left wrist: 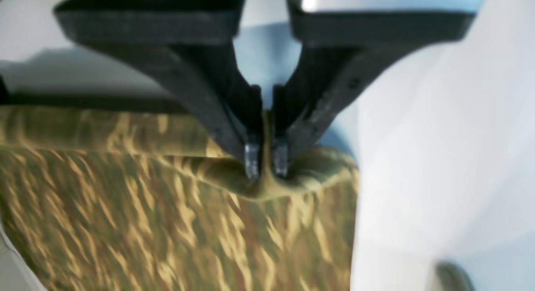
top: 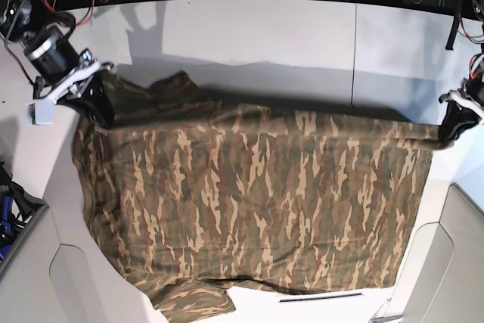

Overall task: Fold the T-shirt properly
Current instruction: 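Close both grippers on the shoulder corners of the shirt, then lift the shirt by its shoulders with both grippers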

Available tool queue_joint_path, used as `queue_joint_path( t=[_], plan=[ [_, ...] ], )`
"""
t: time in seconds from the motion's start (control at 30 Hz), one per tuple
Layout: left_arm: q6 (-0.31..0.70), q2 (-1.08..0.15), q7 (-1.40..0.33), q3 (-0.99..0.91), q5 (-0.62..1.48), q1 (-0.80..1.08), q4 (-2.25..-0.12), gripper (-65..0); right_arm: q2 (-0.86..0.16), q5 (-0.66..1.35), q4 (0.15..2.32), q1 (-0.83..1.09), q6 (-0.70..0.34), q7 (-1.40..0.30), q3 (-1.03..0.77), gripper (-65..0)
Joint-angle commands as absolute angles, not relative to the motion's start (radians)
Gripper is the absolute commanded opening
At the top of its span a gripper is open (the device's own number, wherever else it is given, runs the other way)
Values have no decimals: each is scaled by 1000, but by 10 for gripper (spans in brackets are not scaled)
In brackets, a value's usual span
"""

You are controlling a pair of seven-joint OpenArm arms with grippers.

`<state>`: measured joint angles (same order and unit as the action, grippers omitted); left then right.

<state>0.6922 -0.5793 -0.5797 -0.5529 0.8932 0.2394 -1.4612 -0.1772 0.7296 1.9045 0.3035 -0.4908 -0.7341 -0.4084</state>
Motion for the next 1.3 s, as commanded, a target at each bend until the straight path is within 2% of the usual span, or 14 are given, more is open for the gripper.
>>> queue_joint_path(
  t=[0.0, 0.23, 0.47, 0.67, 0.83, 1.1, 1.27],
  plan=[
    [698, -604, -539, -554, 886, 211, -1458, -650, -185, 741, 1895, 268, -488, -708, -414, -650],
    [698, -604, -491, -462, 801, 93, -1379, -650, -186, 740, 1718, 75, -525, -708, -411, -650],
    [698, -604, -425, -354, 599, -15, -1376, -650, -185, 696, 1495, -117, -542, -708, -410, -650],
    [612, -604, -332, -289, 476, -60, -1375, -650, -186, 694, 1337, -264, -555, -708, -410, -650],
    [602, -604, -326, -264, 442, -103, -1358, -650, -185, 646, 1229, -374, -558, -702, -410, -650],
    [591, -598, -265, -262, 429, -240, -1106, -650, -185, 489, 1068, -490, -556, -562, -320, -650],
    [629, -592, -259, -262, 453, -297, -995, -650, -185, 389, 992, -525, -543, -425, -235, -650]
  ],
)
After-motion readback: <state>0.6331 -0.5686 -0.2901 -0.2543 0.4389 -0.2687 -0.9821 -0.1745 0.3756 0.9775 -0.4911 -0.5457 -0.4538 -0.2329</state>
